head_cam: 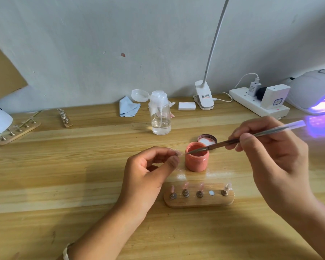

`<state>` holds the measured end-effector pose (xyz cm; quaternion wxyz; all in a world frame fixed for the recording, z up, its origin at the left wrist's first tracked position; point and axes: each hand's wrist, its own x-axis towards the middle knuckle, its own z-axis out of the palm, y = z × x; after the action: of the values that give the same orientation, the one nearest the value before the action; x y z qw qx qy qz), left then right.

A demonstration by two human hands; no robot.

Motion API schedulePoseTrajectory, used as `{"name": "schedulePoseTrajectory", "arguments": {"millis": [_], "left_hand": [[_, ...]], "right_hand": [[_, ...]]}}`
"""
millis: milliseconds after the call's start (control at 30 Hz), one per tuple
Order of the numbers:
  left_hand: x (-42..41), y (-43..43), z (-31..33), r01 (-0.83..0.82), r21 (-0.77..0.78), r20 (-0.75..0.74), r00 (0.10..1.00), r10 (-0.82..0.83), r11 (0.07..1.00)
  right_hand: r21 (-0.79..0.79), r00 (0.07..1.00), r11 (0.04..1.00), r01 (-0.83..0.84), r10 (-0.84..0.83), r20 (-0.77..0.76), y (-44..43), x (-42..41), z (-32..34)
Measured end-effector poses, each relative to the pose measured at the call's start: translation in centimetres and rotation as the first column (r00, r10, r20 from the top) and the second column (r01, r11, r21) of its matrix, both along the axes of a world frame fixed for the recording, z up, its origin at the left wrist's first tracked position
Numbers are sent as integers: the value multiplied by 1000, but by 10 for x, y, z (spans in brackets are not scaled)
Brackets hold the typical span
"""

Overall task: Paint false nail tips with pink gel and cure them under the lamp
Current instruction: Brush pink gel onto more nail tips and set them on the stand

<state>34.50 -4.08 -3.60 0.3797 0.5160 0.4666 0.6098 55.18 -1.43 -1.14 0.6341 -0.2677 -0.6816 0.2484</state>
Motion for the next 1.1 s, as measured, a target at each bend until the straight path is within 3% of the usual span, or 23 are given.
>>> {"name": "schedulePoseTrajectory", "arguments": {"millis": [200, 433, 633, 800, 1100], "left_hand": [[-1, 0, -1, 8, -5, 22, 1000, -8, 1000], [1, 0, -1, 19, -3, 33, 999, -19, 1000], [0, 0, 1, 15, -20, 57, 998, -14, 1000], [1, -1, 2, 13, -41, 85, 996, -10, 999], [2, -2, 3, 13, -59, 106, 994, -7, 998]], "right_hand": [[-10, 999, 1000, -29, 29, 42, 0, -3, -1], [-35, 998, 999, -41, 40, -49, 0, -1, 1], [-47, 997, 996, -77, 76, -13, 1, -3, -1], [-47, 991, 994, -101, 96, -98, 2, -1, 0], [-92, 987, 985, -145, 137, -85, 1, -4, 0]]}}
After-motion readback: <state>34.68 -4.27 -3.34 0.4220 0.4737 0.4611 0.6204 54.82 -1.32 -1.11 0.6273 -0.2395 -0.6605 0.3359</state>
